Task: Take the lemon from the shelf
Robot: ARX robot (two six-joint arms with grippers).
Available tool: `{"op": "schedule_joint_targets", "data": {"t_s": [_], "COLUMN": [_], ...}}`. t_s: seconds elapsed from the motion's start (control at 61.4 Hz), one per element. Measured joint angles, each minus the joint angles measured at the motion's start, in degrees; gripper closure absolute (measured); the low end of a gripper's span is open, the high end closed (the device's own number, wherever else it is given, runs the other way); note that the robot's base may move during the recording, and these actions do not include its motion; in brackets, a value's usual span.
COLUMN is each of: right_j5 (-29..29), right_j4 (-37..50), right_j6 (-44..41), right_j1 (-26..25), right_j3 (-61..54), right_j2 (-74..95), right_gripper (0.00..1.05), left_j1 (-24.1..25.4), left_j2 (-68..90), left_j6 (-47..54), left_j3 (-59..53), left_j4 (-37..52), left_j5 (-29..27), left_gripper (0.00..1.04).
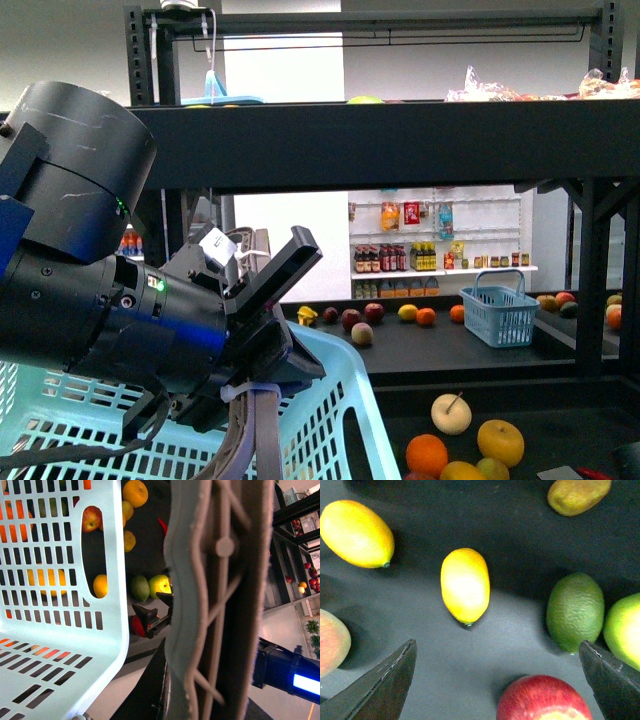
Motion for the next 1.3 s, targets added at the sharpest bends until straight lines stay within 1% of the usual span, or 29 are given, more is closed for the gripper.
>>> {"op": "schedule_joint_targets", "data": {"t_s": [0.195, 0.277, 0.668, 1.042, 1.303], "right_j5": [1.97, 1.84, 2.34, 3.13, 2.23], "right_j4": [-1.11, -1.97, -3.76, -6.34, -7.21], "right_j6": [-0.59, -0.33, -0.52, -0.11, 1.03], "right_j1": [1.42, 1.92, 4.70, 4.31, 4.72], "right_j3": [7.30, 10.01, 17.53, 26.14, 28.57], "right_j2": [6.64, 8.98, 16.76, 23.78, 26.16], "right_gripper": [0.07, 0.07, 0.07, 0.07, 0.07], "left_j1": [0.00, 0.00, 0.00, 0.00, 0.00], "left_j2": [0.00, 0.00, 0.00, 0.00, 0.00], "left_j6": [0.00, 0.00, 0.00, 0.00, 0.00], "left_j3": [0.00, 0.00, 0.00, 0.00, 0.00], "left_j4": [0.00, 0.00, 0.00, 0.00, 0.00], "left_j5": [-0.02, -0.02, 0.00, 0.02, -0.02], "left_gripper": [0.93, 0.93, 0.93, 0.93, 0.93]}}
